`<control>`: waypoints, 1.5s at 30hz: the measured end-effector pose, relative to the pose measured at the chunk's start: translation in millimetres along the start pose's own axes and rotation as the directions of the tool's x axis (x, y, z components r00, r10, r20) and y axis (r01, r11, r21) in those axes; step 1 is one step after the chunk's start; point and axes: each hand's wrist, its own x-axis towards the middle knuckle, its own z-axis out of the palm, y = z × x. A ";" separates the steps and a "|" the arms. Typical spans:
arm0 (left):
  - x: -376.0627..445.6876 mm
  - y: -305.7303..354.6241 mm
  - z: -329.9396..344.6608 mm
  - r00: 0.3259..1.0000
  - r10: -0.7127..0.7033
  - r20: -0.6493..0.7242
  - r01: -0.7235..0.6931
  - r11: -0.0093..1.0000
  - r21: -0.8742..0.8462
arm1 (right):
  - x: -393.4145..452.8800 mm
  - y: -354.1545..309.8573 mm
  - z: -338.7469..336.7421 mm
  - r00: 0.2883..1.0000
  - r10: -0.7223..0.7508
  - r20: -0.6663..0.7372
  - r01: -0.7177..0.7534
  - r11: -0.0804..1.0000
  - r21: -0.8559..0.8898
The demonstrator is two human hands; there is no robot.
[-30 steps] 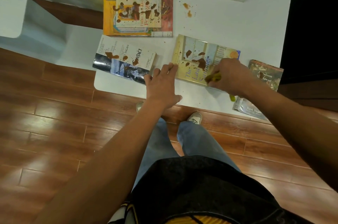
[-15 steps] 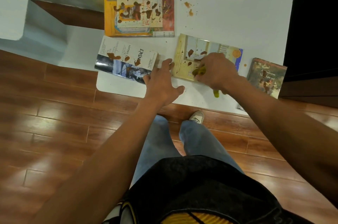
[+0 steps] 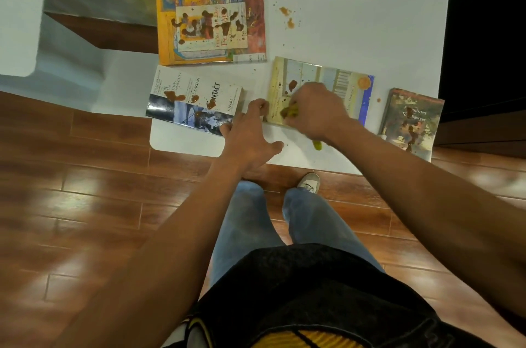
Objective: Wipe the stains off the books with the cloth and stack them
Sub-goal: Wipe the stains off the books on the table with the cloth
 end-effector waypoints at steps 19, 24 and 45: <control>0.0 1.4 1.0 1.000 0.001 0.010 -0.001 0.999 0.041 | 6.3 -7.2 -1.3 0.999 -0.050 -0.008 0.049 0.997 -0.060; -0.9 0.1 -1.0 1.000 -0.001 0.015 0.000 0.999 0.041 | 8.7 -17.2 3.3 0.994 -0.105 0.017 0.106 0.992 -0.067; -19.1 33.1 17.4 0.989 0.059 0.137 -0.123 0.843 0.524 | -17.3 88.7 -28.3 0.983 0.173 -0.059 -0.170 0.984 0.053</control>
